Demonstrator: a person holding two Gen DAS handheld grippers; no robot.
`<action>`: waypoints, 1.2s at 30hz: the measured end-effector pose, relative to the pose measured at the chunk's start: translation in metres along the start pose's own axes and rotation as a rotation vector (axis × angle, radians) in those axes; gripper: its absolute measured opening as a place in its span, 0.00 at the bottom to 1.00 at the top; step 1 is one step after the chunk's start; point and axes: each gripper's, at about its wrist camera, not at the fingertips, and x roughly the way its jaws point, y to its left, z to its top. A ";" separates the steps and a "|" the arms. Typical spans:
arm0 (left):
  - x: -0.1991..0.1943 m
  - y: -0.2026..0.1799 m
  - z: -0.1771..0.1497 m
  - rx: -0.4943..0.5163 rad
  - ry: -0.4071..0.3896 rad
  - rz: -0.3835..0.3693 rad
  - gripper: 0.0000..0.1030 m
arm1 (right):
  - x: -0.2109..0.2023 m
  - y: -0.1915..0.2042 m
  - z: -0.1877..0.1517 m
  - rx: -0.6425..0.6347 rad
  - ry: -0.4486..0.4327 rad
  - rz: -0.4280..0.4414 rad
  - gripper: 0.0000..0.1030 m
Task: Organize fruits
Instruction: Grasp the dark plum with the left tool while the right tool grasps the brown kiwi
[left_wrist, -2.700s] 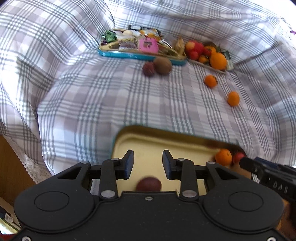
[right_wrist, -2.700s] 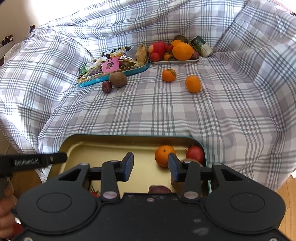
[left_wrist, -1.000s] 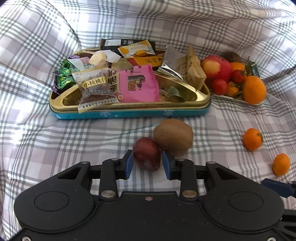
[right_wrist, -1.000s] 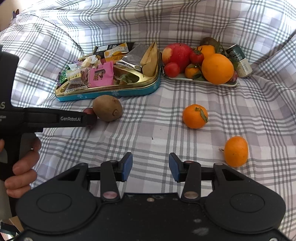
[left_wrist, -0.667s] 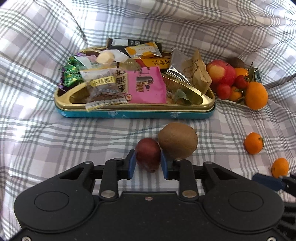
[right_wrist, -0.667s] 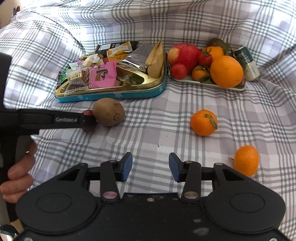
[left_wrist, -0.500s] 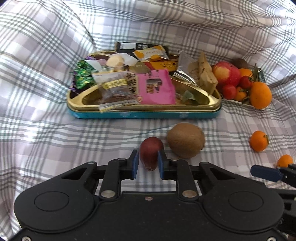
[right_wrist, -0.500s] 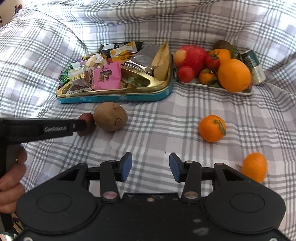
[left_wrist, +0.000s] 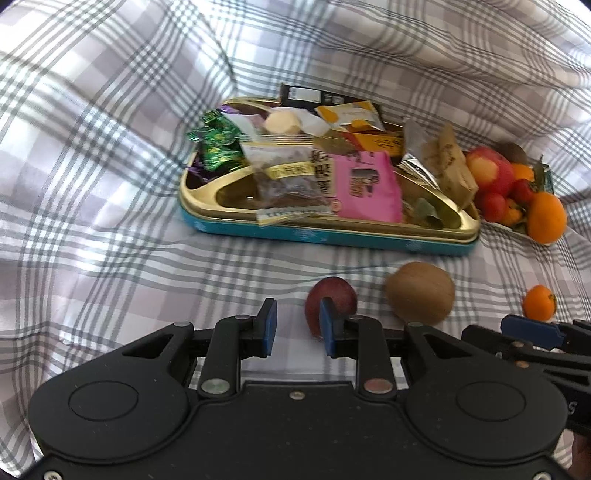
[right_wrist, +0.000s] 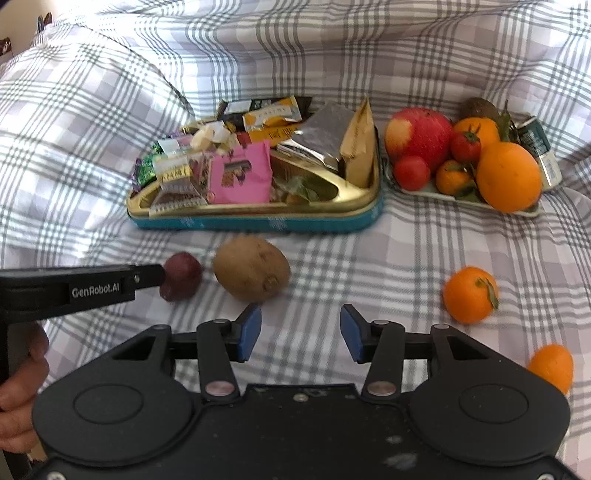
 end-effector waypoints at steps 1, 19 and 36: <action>0.000 0.002 0.000 -0.004 0.001 0.004 0.35 | 0.001 0.002 0.002 0.002 -0.006 0.005 0.50; 0.013 0.036 -0.002 -0.094 0.068 -0.011 0.34 | 0.036 0.027 0.014 0.000 -0.049 0.046 0.63; -0.008 0.024 0.000 -0.027 0.013 -0.044 0.34 | 0.033 0.033 0.001 -0.064 -0.067 0.021 0.54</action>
